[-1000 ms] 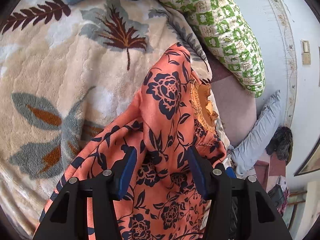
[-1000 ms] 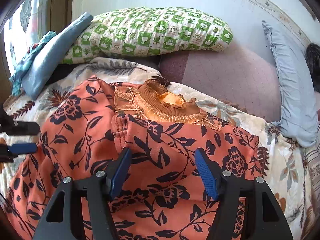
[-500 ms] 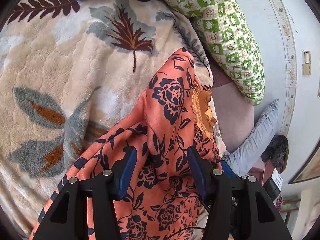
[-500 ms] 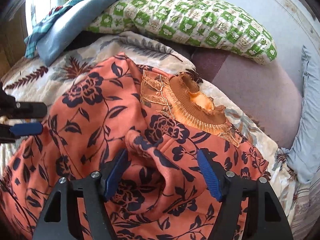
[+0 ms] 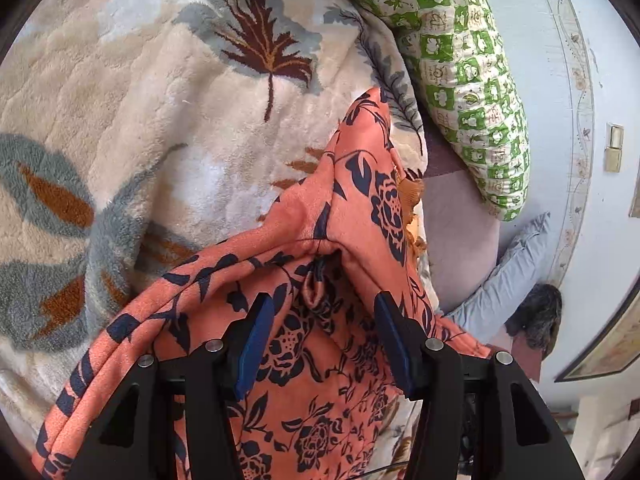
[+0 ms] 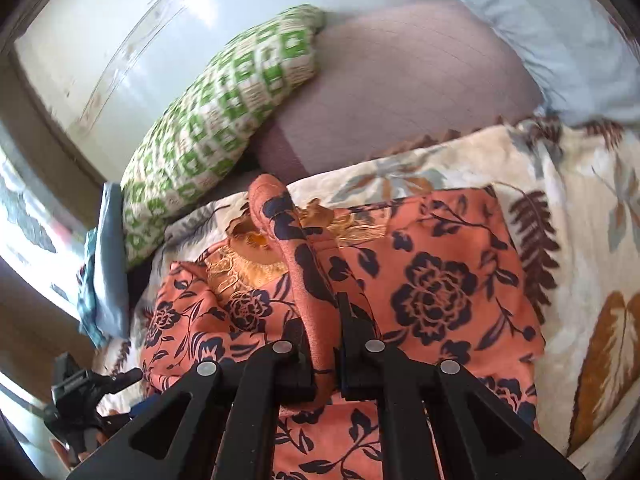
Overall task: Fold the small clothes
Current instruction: 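Lift the hem with both grippers and fold it toward the collar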
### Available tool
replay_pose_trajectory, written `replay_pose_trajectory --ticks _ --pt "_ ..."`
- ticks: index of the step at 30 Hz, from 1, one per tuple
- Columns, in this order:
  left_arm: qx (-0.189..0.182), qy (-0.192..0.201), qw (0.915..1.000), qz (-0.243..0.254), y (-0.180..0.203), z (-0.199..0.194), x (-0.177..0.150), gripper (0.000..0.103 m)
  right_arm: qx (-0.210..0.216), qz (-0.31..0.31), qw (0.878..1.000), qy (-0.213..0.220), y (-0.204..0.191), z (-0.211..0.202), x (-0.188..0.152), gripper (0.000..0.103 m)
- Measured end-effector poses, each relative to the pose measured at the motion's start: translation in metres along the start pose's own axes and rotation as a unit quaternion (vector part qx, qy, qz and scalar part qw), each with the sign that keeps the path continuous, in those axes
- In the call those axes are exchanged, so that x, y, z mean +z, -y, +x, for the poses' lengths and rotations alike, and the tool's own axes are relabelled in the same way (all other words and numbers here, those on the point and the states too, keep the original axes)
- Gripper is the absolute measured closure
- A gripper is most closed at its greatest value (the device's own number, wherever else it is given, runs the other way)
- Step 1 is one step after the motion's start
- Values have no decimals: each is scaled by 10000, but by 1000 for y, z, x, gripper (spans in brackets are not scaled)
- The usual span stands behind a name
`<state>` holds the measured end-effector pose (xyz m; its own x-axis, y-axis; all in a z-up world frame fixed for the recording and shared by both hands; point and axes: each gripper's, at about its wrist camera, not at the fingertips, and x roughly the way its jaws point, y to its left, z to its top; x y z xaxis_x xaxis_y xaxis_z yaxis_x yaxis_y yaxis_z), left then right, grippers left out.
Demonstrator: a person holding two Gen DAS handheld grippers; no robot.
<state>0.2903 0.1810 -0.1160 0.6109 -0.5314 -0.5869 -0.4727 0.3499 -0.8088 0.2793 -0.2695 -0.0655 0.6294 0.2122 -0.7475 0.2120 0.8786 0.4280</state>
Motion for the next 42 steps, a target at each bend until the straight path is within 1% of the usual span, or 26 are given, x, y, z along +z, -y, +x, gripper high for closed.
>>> replay_pose_trajectory --ticks 2,3,5,9,13,15,17,18,20,21,22,23,25,26,27,28,29,30,32,34,35,37,38,39,41,42 --pt "-215 -51 9997 -95 0 7 -2 51 116 232 9997 -26 14 -3 -1 97" --pt "-244 -59 9996 -129 1 12 -3 51 186 290 9994 -25 18 -4 -3 97" --pt "-267 -125 9995 -131 6 24 -6 51 257 307 9992 -39 20 -5 -6 97" --pt "-172 -249 9994 -190 13 48 -13 51 547 362 9978 41 17 -14 -6 97" --pt "-336 -428 9976 -419 27 70 -17 51 827 468 9954 95 16 -23 1 97" --pt "-340 -393 9982 -294 41 76 -21 51 863 447 9952 136 17 -27 3 97" --pt "-205 -342 9992 -103 55 84 -23 52 872 506 9948 169 21 -28 5 97" --pt "-121 -286 9995 -34 60 88 -21 53 885 584 9942 157 24 -26 6 97" --pt "-42 -250 9997 -26 67 94 -13 73 925 805 9924 102 31 -18 10 97" --pt "-89 -267 9996 -19 72 94 -7 91 958 924 9911 72 33 -13 14 97" --pt "-97 -231 9997 0 78 90 -1 92 1085 1043 9886 82 34 -11 20 97" --pt "-177 -114 9998 37 86 82 5 92 1327 1163 9841 176 33 -12 27 97" --pt "-267 341 9983 380 106 57 10 92 1972 1299 9694 668 30 -26 39 97" --pt "-241 617 9959 620 117 44 11 92 2136 1291 9638 940 29 -35 44 98" --pt "-166 847 9926 856 125 36 9 91 2179 1303 9606 1132 31 -40 45 98" --pt "-66 960 9898 1049 129 33 8 91 2120 1388 9604 1157 37 -39 43 98" --pt "40 948 9888 1155 128 35 6 91 2017 1506 9625 1015 45 -31 38 98" --pt "136 844 9897 1151 122 42 5 91 1834 1623 9658 851 55 -21 31 98" --pt "329 475 9934 992 103 64 2 91 1400 1822 9720 497 76 1 9 98" --pt "534 173 9952 798 81 79 -2 91 1102 2035 9726 225 95 17 -14 98" --pt "638 100 9952 736 74 86 -4 91 1024 2094 9723 143 101 22 -22 98" --pt "748 51 9949 668 64 93 -6 91 950 2090 9733 44 108 26 -31 95" --pt "772 51 9949 650 61 95 -5 91 907 2096 9736 36 110 26 -32 93" --pt "757 49 9952 622 60 97 -4 90 907 2124 9729 75 112 25 -32 93" --pt "722 52 9958 558 62 99 1 90 822 2132 9735 55 115 29 -27 84" --pt "729 70 9959 535 64 100 3 90 721 2099 9751 52 115 31 -25 83"
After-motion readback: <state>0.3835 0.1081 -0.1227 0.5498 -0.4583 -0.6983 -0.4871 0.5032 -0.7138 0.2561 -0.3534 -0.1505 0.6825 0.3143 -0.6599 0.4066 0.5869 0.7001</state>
